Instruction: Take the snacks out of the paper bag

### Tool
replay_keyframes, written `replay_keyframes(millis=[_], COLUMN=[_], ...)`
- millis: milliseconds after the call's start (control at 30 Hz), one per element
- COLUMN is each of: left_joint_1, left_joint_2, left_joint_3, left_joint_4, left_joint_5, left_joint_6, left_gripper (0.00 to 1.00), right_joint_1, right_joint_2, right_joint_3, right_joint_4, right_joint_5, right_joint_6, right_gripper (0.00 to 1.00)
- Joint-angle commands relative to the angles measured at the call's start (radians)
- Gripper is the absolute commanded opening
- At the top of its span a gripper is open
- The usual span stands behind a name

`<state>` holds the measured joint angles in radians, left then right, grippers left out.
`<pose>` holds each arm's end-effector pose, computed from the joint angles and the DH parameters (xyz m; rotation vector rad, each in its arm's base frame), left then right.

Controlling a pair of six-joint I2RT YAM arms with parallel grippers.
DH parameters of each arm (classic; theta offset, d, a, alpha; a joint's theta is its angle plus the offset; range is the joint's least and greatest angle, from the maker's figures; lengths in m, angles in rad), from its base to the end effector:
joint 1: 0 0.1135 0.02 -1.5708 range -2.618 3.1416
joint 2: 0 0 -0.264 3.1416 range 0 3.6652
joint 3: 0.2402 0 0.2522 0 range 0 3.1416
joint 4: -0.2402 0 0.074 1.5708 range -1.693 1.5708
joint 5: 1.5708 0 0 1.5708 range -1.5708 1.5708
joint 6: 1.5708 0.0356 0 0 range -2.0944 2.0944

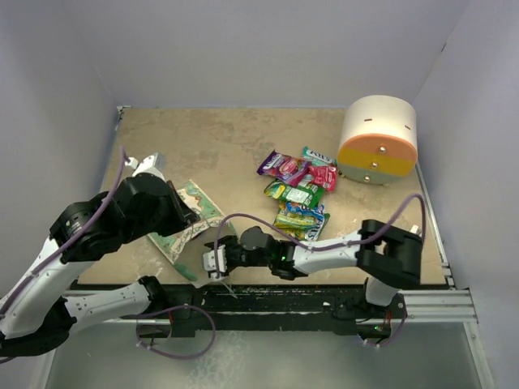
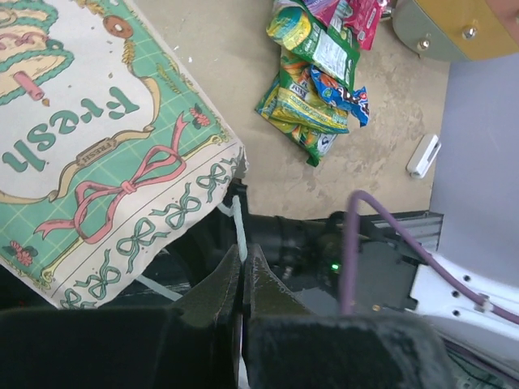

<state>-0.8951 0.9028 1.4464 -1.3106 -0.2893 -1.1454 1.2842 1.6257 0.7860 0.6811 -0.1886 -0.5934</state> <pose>0.0786 -0.0818 0.4238 -0.4468 2.3616 -0.6861 0.0926 0.3379 0.2176 -1.5108 0.9294 0.6678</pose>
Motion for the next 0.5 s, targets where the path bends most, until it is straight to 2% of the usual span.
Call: replay_keyframes(millis=[0, 133, 333, 467], left_joint_1=[-0.002, -0.002, -0.002, -0.002], left_joint_2=[0.053, 0.066, 0.065, 0.087], left_joint_3=[0.095, 0.111, 0.086, 0.112], left_joint_4=[0.044, 0.057, 0.116, 0.079], left_joint_5=[0.037, 0.072, 0.136, 0.141], left_joint_6=[0.165, 0.244, 0.346, 0.396], left_gripper=[0.0, 0.0, 0.0, 0.0], right_joint_1=[0.002, 0.001, -0.008, -0.027], right_joint_2=[0.111, 0.23, 0.401, 0.474], right_joint_3=[0.062, 0.064, 0.125, 0.141], right_joint_4=[0.252, 0.435, 0.61, 0.666], right_joint_5=[0.155, 0.187, 0.267, 0.212], right_joint_6=[0.013, -0.009, -0.014, -0.002], right_gripper=[0.44, 0.44, 0.47, 0.52])
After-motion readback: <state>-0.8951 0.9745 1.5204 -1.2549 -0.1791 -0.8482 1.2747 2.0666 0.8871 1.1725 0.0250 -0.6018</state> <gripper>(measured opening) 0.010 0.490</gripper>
